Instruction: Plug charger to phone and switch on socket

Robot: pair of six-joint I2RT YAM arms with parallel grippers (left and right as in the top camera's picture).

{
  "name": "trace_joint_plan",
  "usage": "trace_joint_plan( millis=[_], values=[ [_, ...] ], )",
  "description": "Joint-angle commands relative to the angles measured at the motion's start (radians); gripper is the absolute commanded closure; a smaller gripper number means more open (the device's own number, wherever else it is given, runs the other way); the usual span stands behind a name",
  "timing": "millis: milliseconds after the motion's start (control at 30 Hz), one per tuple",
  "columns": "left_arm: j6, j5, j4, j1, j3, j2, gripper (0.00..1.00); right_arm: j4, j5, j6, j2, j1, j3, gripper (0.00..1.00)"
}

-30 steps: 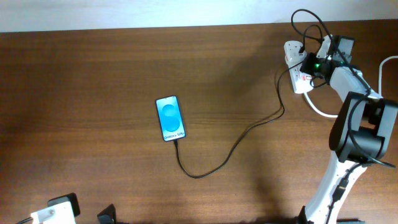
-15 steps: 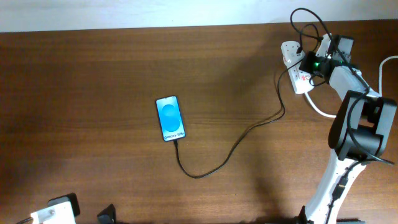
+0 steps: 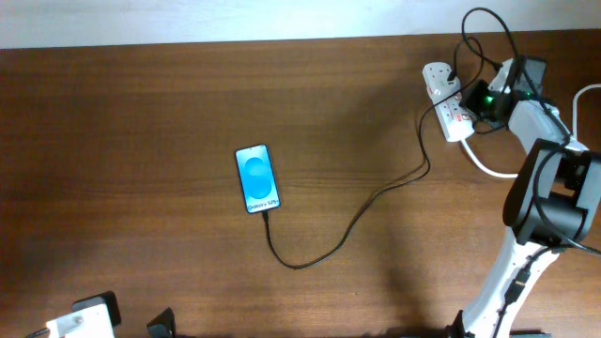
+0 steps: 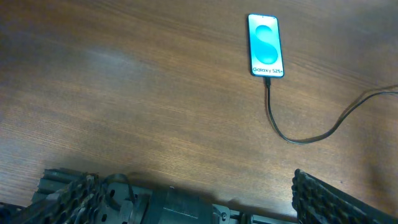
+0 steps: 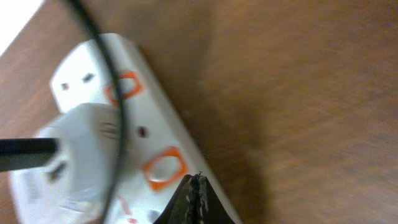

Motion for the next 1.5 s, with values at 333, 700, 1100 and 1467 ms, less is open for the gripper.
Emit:
trace_joint_plan(
  millis=[333, 700, 1100, 1467],
  values=[
    [-0.013, -0.018, 0.000, 0.006, 0.000, -0.004, 0.00, 0.061, -0.221, -0.083, 0.013, 0.003, -0.045, 0.96],
    [-0.013, -0.018, 0.000, 0.006, 0.000, -0.004, 0.01, 0.128, -0.170, -0.084, 0.009, 0.003, -0.045, 0.96],
    [-0.013, -0.018, 0.000, 0.006, 0.000, -0.004, 0.01, -0.188, 0.076, -0.038, -0.327, -0.130, -0.045, 0.96],
    [-0.013, -0.018, 0.000, 0.006, 0.000, -0.004, 0.01, -0.185, -0.044, 0.282, -0.265, -0.027, -0.066, 0.96]
  ],
)
